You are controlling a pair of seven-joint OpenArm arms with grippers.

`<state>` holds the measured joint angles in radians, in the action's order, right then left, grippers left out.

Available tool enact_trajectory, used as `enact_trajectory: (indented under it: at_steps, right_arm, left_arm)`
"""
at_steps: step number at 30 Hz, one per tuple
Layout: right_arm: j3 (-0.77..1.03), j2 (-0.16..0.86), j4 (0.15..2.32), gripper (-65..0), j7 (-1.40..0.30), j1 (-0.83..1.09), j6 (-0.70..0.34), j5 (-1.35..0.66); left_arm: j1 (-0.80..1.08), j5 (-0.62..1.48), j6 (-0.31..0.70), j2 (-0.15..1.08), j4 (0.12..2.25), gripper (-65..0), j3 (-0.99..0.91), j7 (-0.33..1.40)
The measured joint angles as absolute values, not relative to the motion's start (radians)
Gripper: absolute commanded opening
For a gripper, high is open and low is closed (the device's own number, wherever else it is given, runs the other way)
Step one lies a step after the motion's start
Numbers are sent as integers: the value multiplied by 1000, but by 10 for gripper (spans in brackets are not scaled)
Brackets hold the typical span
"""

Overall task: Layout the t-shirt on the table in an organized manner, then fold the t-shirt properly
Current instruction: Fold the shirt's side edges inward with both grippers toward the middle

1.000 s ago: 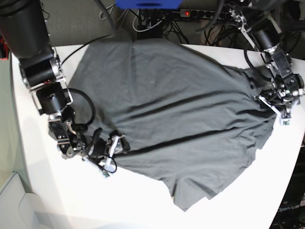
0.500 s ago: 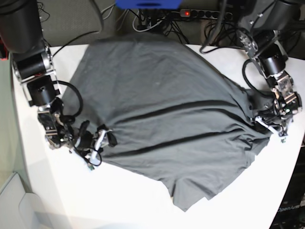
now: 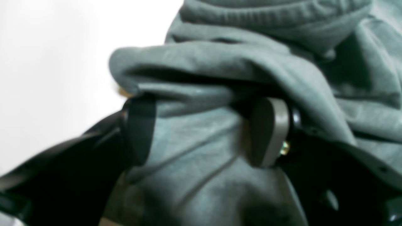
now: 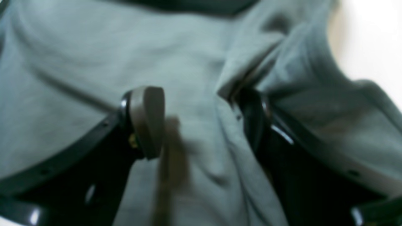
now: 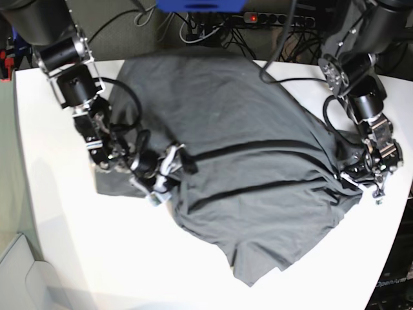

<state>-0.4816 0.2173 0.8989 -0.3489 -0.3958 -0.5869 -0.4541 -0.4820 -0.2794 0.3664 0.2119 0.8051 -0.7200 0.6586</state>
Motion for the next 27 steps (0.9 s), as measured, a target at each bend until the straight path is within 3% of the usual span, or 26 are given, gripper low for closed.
enact_trajectory:
  at_steps: [6,10,20,27]
  right_arm:
    - [-491,170,1025,-295,-503,-365,-589,-422]
    - [-479,184,1165,-295,-532,-315,-596,-403]
    - [-184,285,1336,-295,-534,-309,-596,-416]
    - [-61,338,1351,-294,-593,-170,-589,-408]
  left_arm:
    - [-511,-287,367,187,810,-196,-720,696]
    - [-515,-280,382,171,925,-196,-724,758]
    - [-490,-273,377,178,1298,-196,-721,987]
    - [-322,-288,374,54,1496,-196,-671,1141]
